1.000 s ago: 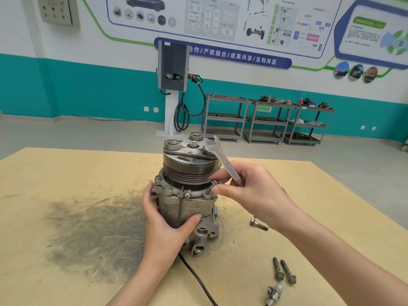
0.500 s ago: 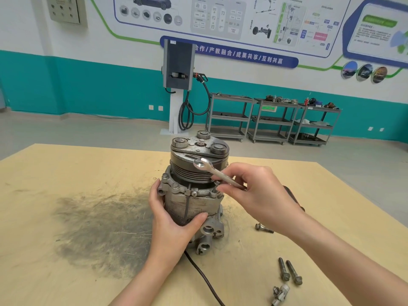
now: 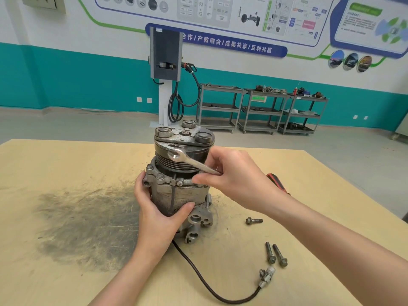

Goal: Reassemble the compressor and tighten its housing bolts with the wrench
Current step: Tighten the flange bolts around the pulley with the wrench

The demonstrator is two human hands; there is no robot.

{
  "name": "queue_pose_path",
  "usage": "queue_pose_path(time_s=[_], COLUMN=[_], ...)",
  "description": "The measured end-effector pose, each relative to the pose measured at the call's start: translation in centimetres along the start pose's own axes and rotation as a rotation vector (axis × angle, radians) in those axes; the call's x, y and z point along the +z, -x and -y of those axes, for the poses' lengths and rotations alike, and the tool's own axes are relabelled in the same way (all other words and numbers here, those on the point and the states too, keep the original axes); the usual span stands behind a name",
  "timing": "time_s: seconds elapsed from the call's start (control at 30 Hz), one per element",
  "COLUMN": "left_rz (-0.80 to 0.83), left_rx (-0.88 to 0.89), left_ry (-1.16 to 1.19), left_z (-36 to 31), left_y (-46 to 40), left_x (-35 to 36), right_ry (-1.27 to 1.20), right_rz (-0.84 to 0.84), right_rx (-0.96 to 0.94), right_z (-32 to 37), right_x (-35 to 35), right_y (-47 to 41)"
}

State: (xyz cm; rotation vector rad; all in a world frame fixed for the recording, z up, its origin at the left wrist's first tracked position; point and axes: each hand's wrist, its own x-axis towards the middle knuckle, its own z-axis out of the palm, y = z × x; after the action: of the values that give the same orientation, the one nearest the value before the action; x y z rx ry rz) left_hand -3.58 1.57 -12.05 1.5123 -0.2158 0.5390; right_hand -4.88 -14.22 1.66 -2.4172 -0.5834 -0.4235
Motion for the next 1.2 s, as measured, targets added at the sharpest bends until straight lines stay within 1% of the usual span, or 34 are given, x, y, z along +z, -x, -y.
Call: queue_pose_path(time_s=[0.17,0.23,0.3,0.37,0.43,0.5,0.57,0.67,0.73,1.0,1.13,1.2], left_rz=[0.002,0.002,0.007,0.006,0.004,-0.001,-0.001,-0.003,-0.003,-0.001,-0.002,-0.003], left_rx=[0.003,0.012,0.020,0.020,0.026,0.033,0.031,0.039,0.043,0.058,0.070,0.069], left_ry=[-0.004,-0.015,-0.021,-0.003,0.009,0.010,0.015,0.017,0.019,0.001,0.009,0.013], left_z=[-0.2,-0.2,0.0,0.1,0.2,0.4,0.4,0.4,0.3,0.3,0.3,0.3], left_y=[0.0,0.0,-0.1,-0.1,-0.1,-0.1,-0.1,-0.2,-0.2,-0.2,-0.3,-0.3], left_x=[0.1,0.0,0.0,0.0,0.1,0.0,0.0,0.1,0.2,0.1,0.2,0.2], right_ry=[-0.010,-0.095,-0.173,-0.230,-0.260,-0.197,-0.063,0.200,0.294,0.502,0.549,0.569], right_rz=[0.011,0.001,-0.055,-0.091,-0.046,0.025,0.063,0.095,0.101,0.188,0.222,0.213], right_rx=[0.032,0.054,0.099,0.218,0.418,0.605,0.705,0.688,0.656,0.554,0.498,0.468], right_z=[0.2,0.0,-1.1,-3.3,-6.4,-9.5,-11.5,-11.9,-11.3,-9.5,-10.6,-11.5], right_x=[-0.3,-1.3,-2.9,-4.1,-4.4,-3.8,-2.8,-1.4,-0.7,1.0,1.8,2.0], right_y=[-0.1,0.4,1.3,2.9,5.4,8.6,11.6,13.9,14.3,13.8,12.6,11.5])
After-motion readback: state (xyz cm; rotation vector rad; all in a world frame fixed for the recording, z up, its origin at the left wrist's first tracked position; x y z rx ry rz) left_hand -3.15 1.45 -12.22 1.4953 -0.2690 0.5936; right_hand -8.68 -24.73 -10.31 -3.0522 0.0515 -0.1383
